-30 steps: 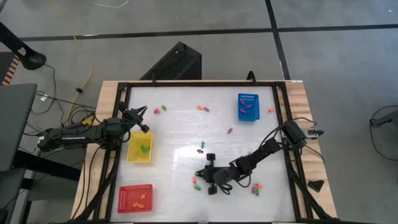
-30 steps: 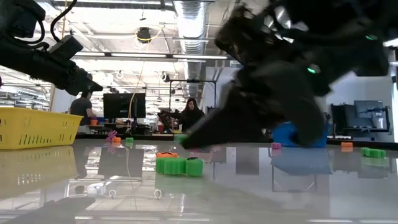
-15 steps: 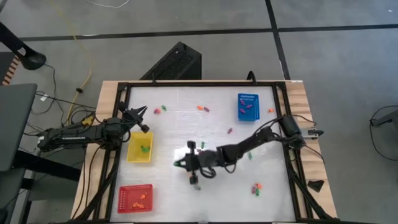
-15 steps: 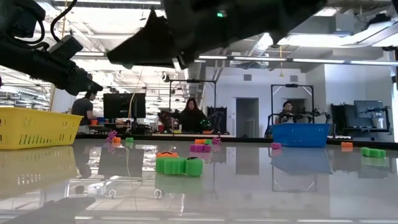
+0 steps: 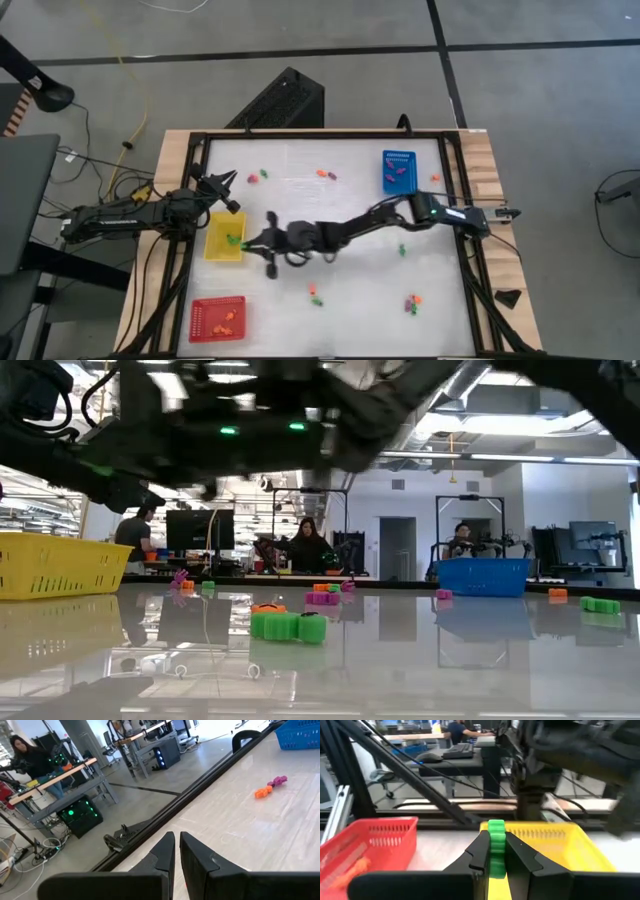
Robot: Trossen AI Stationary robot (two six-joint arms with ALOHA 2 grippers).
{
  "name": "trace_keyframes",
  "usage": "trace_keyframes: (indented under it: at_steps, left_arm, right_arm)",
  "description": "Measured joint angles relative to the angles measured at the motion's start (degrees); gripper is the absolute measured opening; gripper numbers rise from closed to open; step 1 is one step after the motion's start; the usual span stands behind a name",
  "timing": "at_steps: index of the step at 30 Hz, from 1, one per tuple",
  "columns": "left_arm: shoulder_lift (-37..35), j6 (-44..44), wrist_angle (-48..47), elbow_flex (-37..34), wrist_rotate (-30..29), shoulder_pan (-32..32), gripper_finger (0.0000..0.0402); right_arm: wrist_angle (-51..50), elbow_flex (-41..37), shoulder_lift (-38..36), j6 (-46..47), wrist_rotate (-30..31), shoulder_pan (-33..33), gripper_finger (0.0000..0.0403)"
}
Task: Sort Halloween decoration
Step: Put the green skeleton toy into the yellow bin
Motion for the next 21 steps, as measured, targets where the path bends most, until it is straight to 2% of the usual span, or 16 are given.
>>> trace_keyframes:
  at_steps: [5, 10, 15, 21]
  left_arm:
    - [0.0, 0.0, 0.0, 0.0, 0.0, 0.0, 0.0018]
    - [0.0, 0.0, 0.0, 0.0, -0.1, 0.0, 0.0018]
    - [0.0, 0.0, 0.0, 0.0, -0.1, 0.0, 0.0018]
    - [0.0, 0.0, 0.0, 0.0, -0.1, 0.0, 0.0018]
  right_arm:
    - [-10.5, 16.0, 7.8, 0.1, -0.5, -2.4, 0.0070]
    - [-14.4, 27.4, 14.5, 3.4, -2.9, -4.3, 0.0077]
    - [-15.4, 31.9, 18.2, 6.0, -5.7, -5.2, 0.0110]
    - [-16.1, 32.1, 17.9, 6.2, -7.6, -5.5, 0.0185]
